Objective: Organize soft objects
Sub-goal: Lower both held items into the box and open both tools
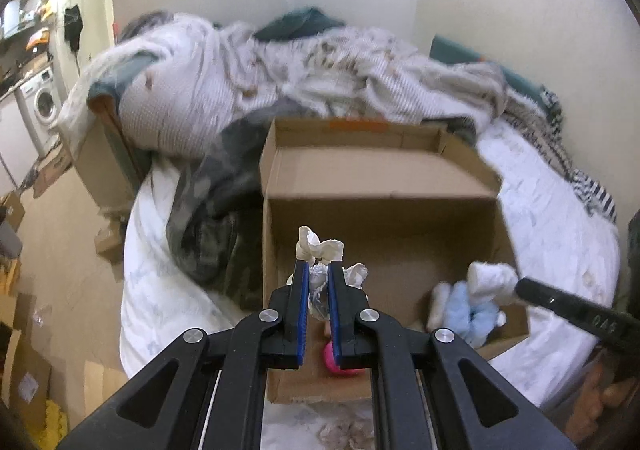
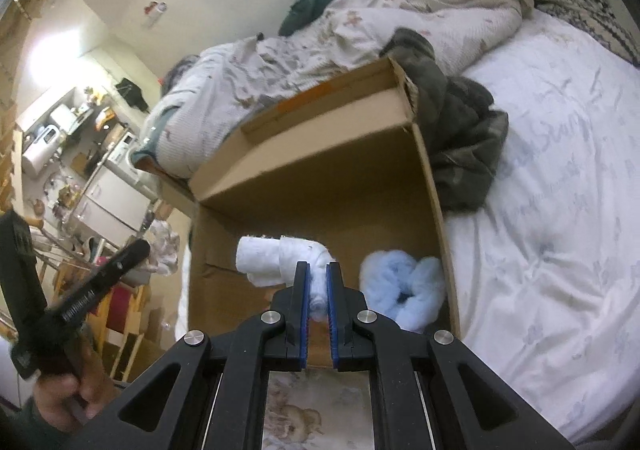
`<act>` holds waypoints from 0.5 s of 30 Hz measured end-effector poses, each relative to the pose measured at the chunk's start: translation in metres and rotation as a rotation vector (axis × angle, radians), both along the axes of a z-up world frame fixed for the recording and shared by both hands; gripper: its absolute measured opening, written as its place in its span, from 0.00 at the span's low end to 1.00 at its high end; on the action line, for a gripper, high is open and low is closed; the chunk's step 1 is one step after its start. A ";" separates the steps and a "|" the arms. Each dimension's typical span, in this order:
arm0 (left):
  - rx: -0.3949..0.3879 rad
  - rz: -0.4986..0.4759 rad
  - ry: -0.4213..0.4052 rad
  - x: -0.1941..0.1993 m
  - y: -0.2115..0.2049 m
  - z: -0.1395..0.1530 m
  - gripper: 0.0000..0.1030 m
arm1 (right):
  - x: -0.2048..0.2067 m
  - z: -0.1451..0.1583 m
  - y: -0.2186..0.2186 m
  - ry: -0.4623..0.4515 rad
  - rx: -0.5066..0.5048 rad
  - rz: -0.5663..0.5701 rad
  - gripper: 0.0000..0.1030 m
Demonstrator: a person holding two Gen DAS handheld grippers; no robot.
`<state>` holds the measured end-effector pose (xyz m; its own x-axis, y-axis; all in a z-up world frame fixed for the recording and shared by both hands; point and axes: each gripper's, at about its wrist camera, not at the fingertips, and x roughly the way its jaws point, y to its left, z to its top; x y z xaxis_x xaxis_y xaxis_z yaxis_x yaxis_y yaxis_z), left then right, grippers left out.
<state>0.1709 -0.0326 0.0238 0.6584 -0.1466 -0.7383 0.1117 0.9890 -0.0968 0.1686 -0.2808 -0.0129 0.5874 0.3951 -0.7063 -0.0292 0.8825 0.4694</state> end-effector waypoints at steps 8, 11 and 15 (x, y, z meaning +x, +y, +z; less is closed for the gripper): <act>-0.036 0.003 0.044 0.008 0.003 -0.014 0.09 | 0.012 -0.014 0.010 0.035 -0.035 0.025 0.09; -0.043 -0.007 0.073 0.012 0.001 -0.020 0.09 | 0.014 -0.017 0.015 0.047 -0.048 0.042 0.09; -0.043 -0.003 0.096 0.013 -0.002 -0.026 0.09 | 0.016 -0.021 0.018 0.063 -0.061 0.051 0.09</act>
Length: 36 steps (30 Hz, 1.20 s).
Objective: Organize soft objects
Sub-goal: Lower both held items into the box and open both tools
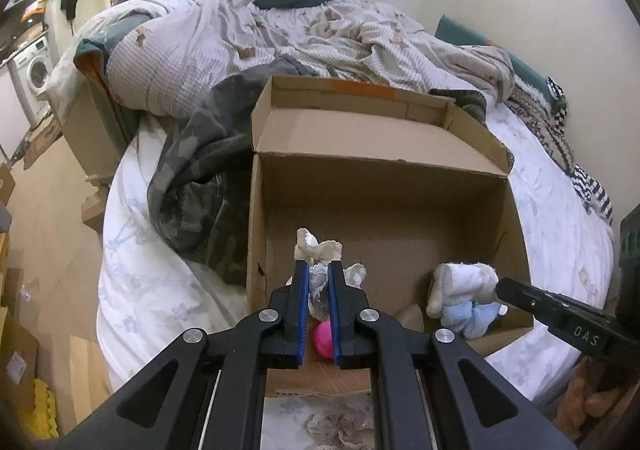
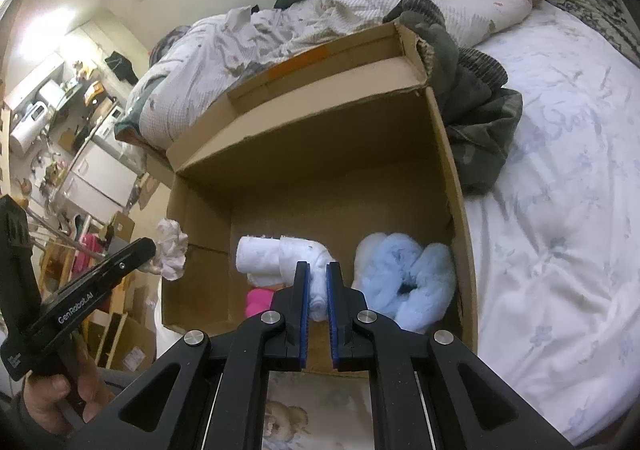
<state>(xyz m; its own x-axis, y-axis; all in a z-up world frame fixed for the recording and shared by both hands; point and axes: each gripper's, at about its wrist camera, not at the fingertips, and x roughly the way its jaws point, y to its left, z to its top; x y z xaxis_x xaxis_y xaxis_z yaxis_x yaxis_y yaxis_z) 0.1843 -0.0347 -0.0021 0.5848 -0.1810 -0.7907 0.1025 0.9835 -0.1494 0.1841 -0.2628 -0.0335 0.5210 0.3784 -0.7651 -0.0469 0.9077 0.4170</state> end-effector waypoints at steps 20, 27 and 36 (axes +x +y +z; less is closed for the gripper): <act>0.006 -0.021 0.026 0.001 -0.007 -0.009 0.09 | 0.003 -0.008 0.002 0.038 -0.021 -0.002 0.10; 0.010 -0.024 0.035 0.001 -0.008 -0.010 0.10 | 0.004 -0.009 0.003 0.044 -0.029 -0.001 0.10; 0.020 -0.001 0.003 -0.004 -0.008 -0.002 0.64 | 0.005 -0.010 0.005 0.047 -0.031 0.000 0.10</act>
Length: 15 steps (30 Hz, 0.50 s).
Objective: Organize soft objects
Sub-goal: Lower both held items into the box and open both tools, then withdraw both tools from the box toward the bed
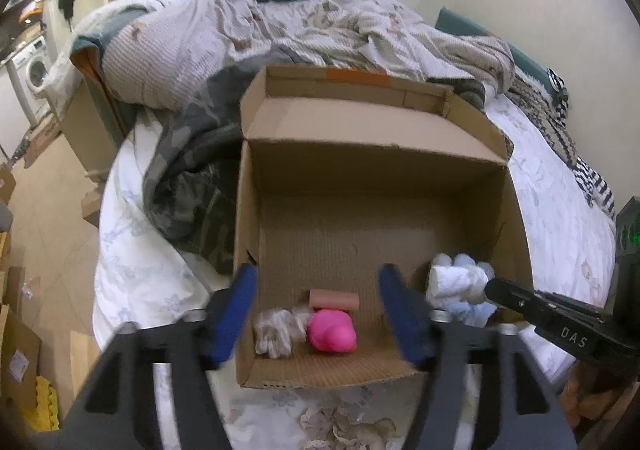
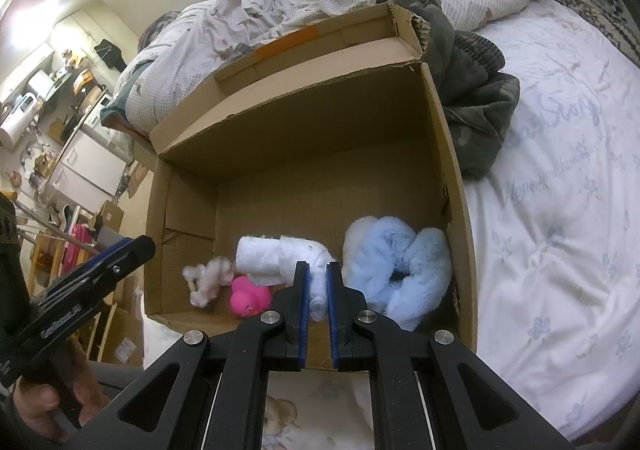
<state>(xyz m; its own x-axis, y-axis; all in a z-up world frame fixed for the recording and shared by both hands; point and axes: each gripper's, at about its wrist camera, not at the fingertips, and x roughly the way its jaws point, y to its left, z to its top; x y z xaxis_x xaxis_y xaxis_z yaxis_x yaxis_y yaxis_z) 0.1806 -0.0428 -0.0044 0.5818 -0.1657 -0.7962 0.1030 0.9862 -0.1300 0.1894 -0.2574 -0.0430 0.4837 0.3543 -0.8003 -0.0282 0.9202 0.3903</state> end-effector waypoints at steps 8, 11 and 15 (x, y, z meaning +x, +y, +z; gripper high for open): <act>0.009 -0.007 0.000 0.000 0.000 0.001 0.64 | 0.001 -0.002 -0.006 0.007 0.047 -0.026 0.52; 0.016 -0.005 -0.001 0.001 -0.001 0.000 0.64 | 0.000 0.003 -0.008 -0.023 0.030 -0.057 0.81; 0.012 0.004 0.004 0.001 0.001 0.000 0.64 | 0.001 0.001 -0.009 -0.007 0.040 -0.048 0.81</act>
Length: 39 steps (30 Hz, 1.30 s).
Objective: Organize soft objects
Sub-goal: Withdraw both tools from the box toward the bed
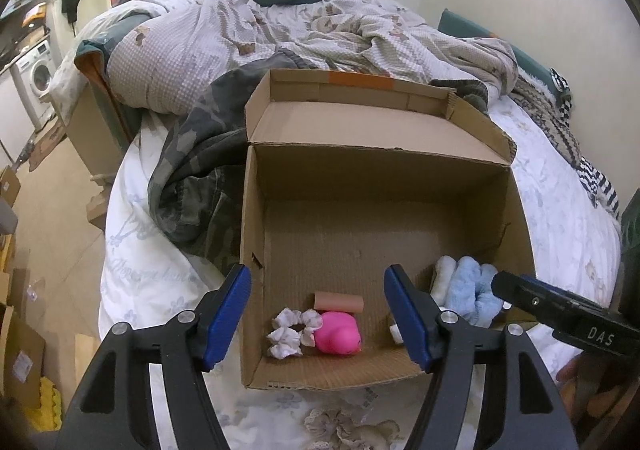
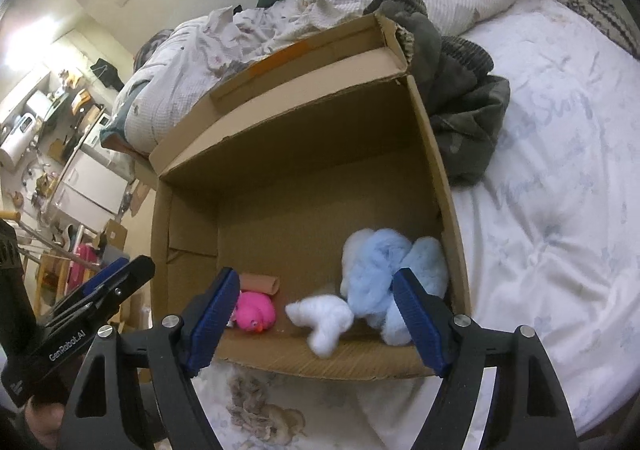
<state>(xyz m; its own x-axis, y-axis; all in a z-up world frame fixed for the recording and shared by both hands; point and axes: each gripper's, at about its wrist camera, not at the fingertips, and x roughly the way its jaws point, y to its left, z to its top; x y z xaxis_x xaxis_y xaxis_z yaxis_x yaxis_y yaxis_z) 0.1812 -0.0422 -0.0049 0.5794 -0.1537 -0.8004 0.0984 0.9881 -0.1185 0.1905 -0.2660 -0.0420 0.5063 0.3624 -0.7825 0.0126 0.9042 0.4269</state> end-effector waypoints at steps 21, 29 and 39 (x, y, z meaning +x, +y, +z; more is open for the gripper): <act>0.035 0.035 -0.030 -0.032 0.025 0.013 0.64 | -0.026 0.022 0.003 -0.097 -0.026 -0.031 1.00; 0.056 0.045 -0.022 -0.054 0.034 0.015 0.64 | -0.042 0.026 0.008 -0.100 -0.062 -0.015 1.00; 0.047 0.083 0.010 -0.078 0.045 0.010 0.64 | -0.069 0.010 0.024 -0.029 -0.064 0.040 1.00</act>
<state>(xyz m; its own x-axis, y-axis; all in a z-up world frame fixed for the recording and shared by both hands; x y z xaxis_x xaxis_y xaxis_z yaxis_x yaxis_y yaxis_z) 0.1032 0.0031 0.0049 0.5809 -0.0676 -0.8112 0.0145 0.9972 -0.0727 0.1213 -0.2416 -0.0324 0.5152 0.3323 -0.7900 -0.0353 0.9292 0.3678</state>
